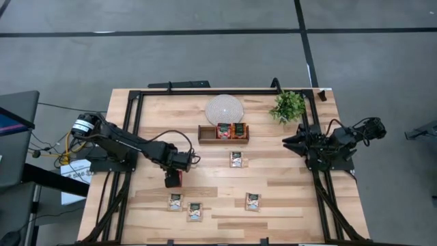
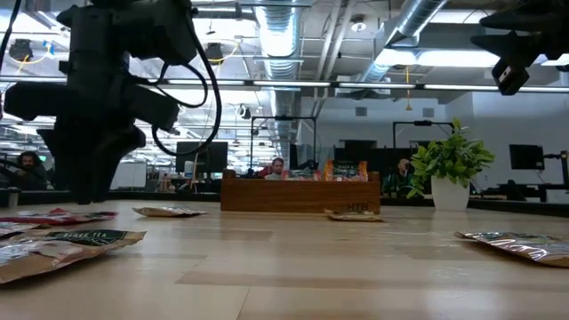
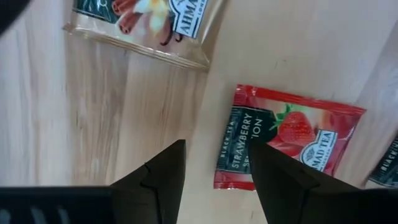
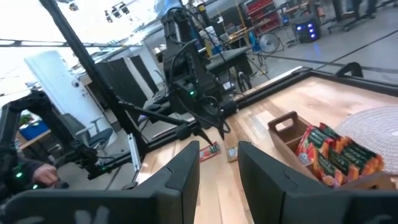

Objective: Pick & Place Tea
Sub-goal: Put the red tea bag into the middle compartment of the wooden organizer

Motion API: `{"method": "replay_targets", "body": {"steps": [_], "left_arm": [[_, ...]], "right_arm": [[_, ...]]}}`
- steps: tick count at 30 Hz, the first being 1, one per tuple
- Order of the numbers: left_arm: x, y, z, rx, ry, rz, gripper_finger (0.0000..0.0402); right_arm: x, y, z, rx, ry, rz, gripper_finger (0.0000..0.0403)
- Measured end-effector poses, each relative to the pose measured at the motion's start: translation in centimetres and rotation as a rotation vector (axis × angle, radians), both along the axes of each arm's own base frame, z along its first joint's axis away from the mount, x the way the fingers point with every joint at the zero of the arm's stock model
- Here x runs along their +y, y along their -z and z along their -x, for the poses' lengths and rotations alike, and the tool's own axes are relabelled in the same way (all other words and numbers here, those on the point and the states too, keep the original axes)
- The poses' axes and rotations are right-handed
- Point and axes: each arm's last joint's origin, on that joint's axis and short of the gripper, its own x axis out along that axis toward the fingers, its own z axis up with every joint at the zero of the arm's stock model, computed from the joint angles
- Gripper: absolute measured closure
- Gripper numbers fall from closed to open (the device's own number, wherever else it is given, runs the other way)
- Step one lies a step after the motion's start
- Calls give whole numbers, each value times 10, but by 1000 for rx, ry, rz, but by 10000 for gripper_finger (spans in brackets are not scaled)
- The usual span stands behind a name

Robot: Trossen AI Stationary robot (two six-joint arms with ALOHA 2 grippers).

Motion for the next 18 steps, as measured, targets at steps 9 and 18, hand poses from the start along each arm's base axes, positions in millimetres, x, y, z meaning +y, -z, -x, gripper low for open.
{"method": "replay_targets", "body": {"steps": [9, 18], "left_arm": [[1, 12, 0, 32, -7, -26, 235], [-1, 22, -5, 52, -36, -20, 265]], "right_arm": [[-1, 0, 0, 0, 20, 0, 301], [-1, 0, 0, 0, 20, 0, 301]]}}
